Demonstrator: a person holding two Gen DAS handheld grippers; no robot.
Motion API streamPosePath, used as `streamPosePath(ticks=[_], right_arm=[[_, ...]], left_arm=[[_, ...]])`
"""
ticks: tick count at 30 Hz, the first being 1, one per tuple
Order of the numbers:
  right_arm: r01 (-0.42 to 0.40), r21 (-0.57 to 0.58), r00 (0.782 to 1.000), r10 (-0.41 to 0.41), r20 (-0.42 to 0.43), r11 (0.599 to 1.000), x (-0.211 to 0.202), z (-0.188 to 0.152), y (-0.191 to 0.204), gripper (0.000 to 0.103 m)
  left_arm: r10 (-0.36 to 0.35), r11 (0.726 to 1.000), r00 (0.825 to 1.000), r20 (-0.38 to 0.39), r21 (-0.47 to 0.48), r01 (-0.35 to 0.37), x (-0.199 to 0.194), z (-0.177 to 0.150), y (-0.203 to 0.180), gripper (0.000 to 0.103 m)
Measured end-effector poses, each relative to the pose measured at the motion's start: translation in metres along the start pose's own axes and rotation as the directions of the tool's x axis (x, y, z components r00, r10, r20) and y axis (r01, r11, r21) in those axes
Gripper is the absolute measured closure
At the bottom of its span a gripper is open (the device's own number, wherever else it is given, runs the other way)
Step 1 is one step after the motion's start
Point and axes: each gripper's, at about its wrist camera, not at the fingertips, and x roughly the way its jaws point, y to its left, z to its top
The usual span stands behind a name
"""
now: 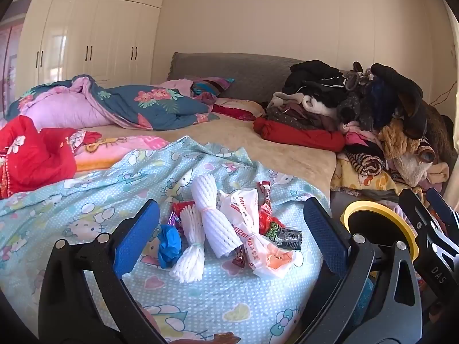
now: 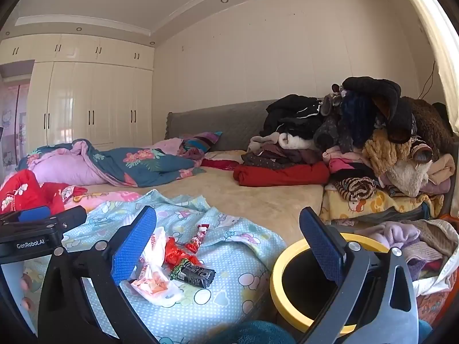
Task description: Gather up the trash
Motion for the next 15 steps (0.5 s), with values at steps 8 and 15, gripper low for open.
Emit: streamPosePath(ticks=[8, 15], right_arm=[[0.004, 0.008, 1.0, -0.004, -0.005, 1.0, 0.0006, -0.0005, -0.0013, 0.006], [0.004, 0.013, 1.0, -0.004, -0.01, 1.0, 0.0008, -0.0008, -0.0048, 0.006]], left_arm=[[0.0, 1.0, 1.0, 0.006, 0.002, 0.0, -0.0003, 0.0, -0.0002, 0.011], [-0.001, 1.0, 1.0, 0.006, -0.003, 0.001, -0.0002, 0.0, 0.0001, 0.011]])
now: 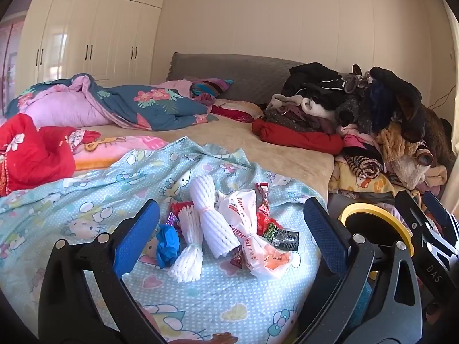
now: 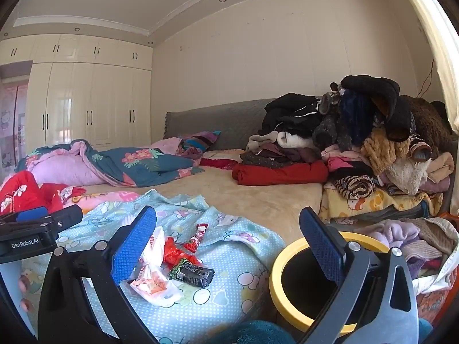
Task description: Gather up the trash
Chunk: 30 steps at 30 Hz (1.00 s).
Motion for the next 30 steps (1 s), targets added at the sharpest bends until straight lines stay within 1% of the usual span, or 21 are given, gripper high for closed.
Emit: streamPosePath(ticks=[17, 21, 29, 30], right_arm=[[0.001, 0.001, 1.0, -0.001, -0.003, 1.0, 0.001, 0.0, -0.001, 0.006], [0.002, 0.004, 1.0, -0.002, -0.005, 1.0, 0.001, 0.0, 0.0, 0.006], [0.001, 0.003, 1.0, -0.001, -0.012, 1.0, 0.005, -0.003, -0.002, 0.006], [0.002, 0.004, 1.0, -0.002, -0.013, 1.0, 0.006, -0.007, -0.002, 0.006]], left_arm=[[-0.004, 1.0, 1.0, 0.006, -0.002, 0.004, 0.001, 0.0, -0.004, 0.011], [-0.006, 1.0, 1.0, 0.007, 0.001, 0.006, -0.003, 0.008, -0.012, 0.011], [-0.006, 1.0, 1.0, 0.008, -0.002, 0.006, -0.004, 0.007, -0.013, 0.011], [-0.007, 1.0, 1.0, 0.008, -0.002, 0.007, -0.004, 0.007, -0.014, 0.011]])
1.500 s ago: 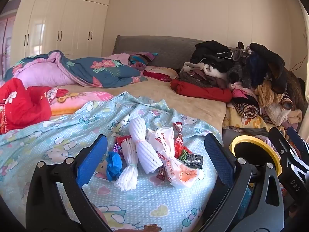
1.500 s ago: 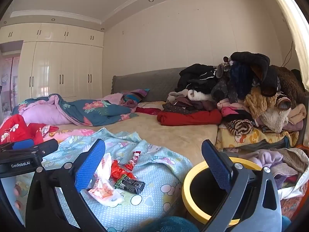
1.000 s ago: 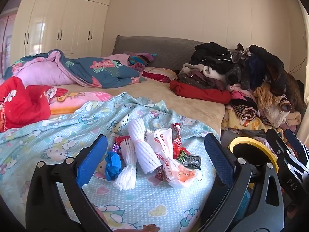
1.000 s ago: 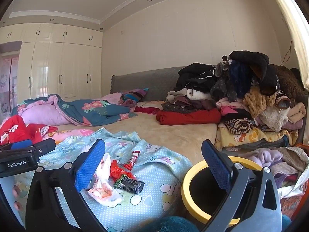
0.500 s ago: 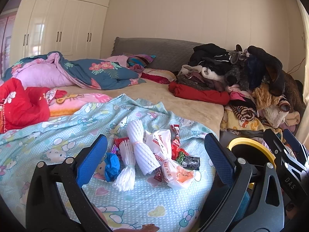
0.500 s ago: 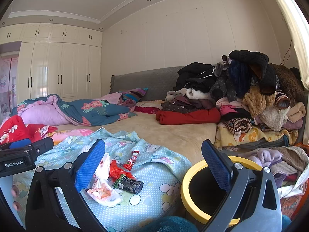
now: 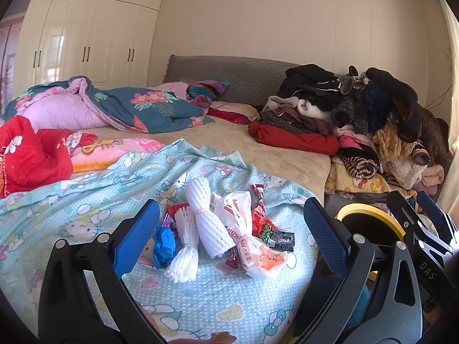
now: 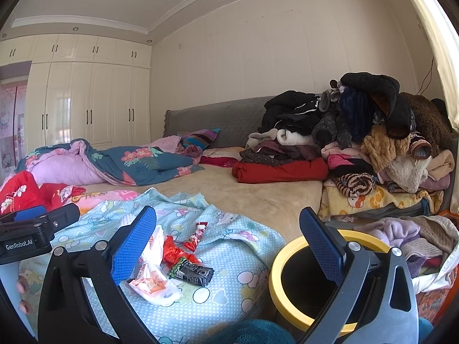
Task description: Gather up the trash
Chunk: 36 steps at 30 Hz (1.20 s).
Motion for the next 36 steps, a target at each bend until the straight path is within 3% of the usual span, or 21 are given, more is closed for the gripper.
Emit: streamPosePath(ticks=[23, 30, 36], right_arm=[[-0.017, -0.005, 1.0, 0.016, -0.015, 1.0, 0.004, -0.002, 0.008, 0.006], [-0.101, -0.034, 0.993, 0.099, -0.056, 0.994, 0.017, -0.004, 0.03, 0.006], [-0.186, -0.071, 0.98, 0.179, -0.091, 0.98, 0.025, -0.006, 0.056, 0.006]], left_arm=[[-0.01, 1.0, 1.0, -0.003, -0.004, 0.01, -0.007, 0.002, -0.008, 0.011], [0.029, 0.999, 1.0, 0.006, -0.036, -0.028, -0.004, 0.004, -0.004, 0.011], [0.062, 0.994, 0.998, 0.013, -0.09, -0.061, 0.0, 0.007, 0.027, 0.011]])
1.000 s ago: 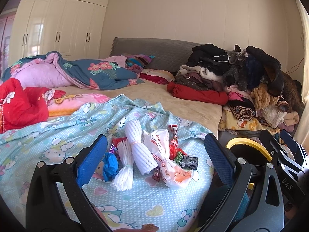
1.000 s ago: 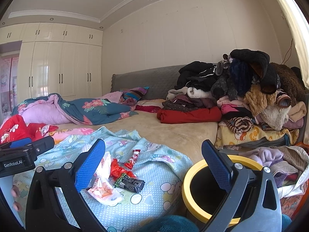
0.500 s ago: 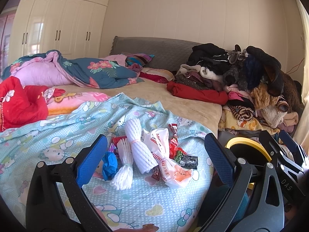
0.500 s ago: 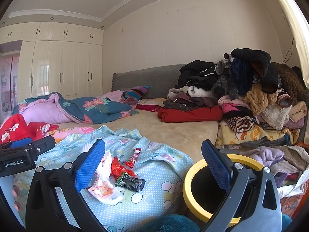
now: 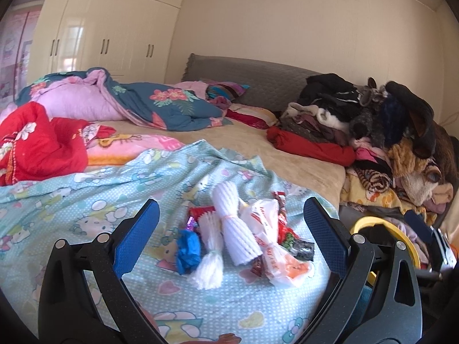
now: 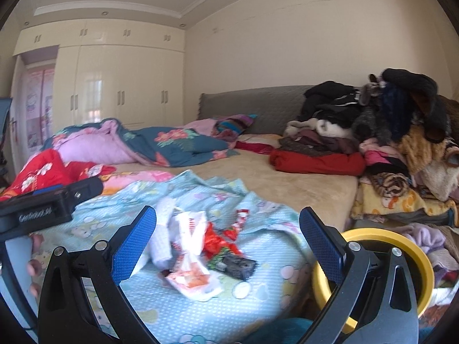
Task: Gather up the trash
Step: 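Grasp the white plastic bag with the right tool while the left tool grasps the white foam mesh sleeve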
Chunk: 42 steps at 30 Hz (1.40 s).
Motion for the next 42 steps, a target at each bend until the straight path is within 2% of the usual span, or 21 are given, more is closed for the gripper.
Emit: streamPosePath(ticks=[8, 13, 19, 22, 29, 33, 34, 36, 40, 42], right_arm=[[-0.091, -0.051, 0.995, 0.089, -0.046, 0.995, 0.018, -0.001, 0.033, 0.006], [-0.132, -0.068, 0.987, 0.125, -0.096, 0.989, 0.034, 0.0, 0.042, 0.006], [-0.111, -0.046, 0.976, 0.101, -0.191, 0.993, 0.064, -0.008, 0.033, 0.006], [-0.076, -0.004, 0.965, 0.072, -0.251, 0.997, 0.08, -0.015, 0.019, 0.006], [-0.085, 0.081, 0.917, 0.11, -0.384, 0.993, 0.104, -0.029, 0.001, 0.006], [-0.104, 0.079, 0.881, 0.129, -0.455, 0.991, 0.115, -0.036, 0.005, 0.007], [-0.107, 0.076, 0.873, 0.13, -0.469, 0.991, 0.117, -0.038, 0.008, 0.008], [-0.116, 0.068, 0.849, 0.134, -0.511, 0.991, 0.125, -0.042, 0.012, 0.016], [-0.126, 0.075, 0.797, 0.146, -0.587, 0.989, 0.141, -0.054, 0.016, 0.024], [-0.139, 0.088, 0.777, 0.163, -0.608, 0.986, 0.145, -0.059, 0.018, 0.031]], left_arm=[[0.038, 0.995, 0.999, 0.015, -0.088, -0.036, 0.007, 0.011, 0.045, 0.011], [0.054, 0.993, 0.998, 0.012, -0.107, -0.052, 0.018, 0.017, 0.064, 0.011], [0.027, 0.993, 0.999, -0.027, -0.112, -0.03, 0.047, 0.027, 0.072, 0.011], [0.028, 0.994, 0.995, -0.092, -0.107, -0.038, 0.071, 0.031, 0.068, 0.011], [-0.038, 0.993, 0.978, -0.207, -0.113, 0.014, 0.122, 0.028, 0.05, 0.011], [-0.074, 0.993, 0.955, -0.288, -0.109, 0.044, 0.153, 0.022, 0.036, 0.011], [-0.081, 0.993, 0.947, -0.31, -0.112, 0.049, 0.16, 0.019, 0.034, 0.014], [-0.095, 0.99, 0.935, -0.341, -0.129, 0.054, 0.172, 0.015, 0.032, 0.019], [-0.111, 0.982, 0.913, -0.393, -0.186, 0.039, 0.193, 0.009, 0.037, 0.033], [-0.135, 0.974, 0.899, -0.417, -0.221, 0.044, 0.201, 0.006, 0.04, 0.036]])
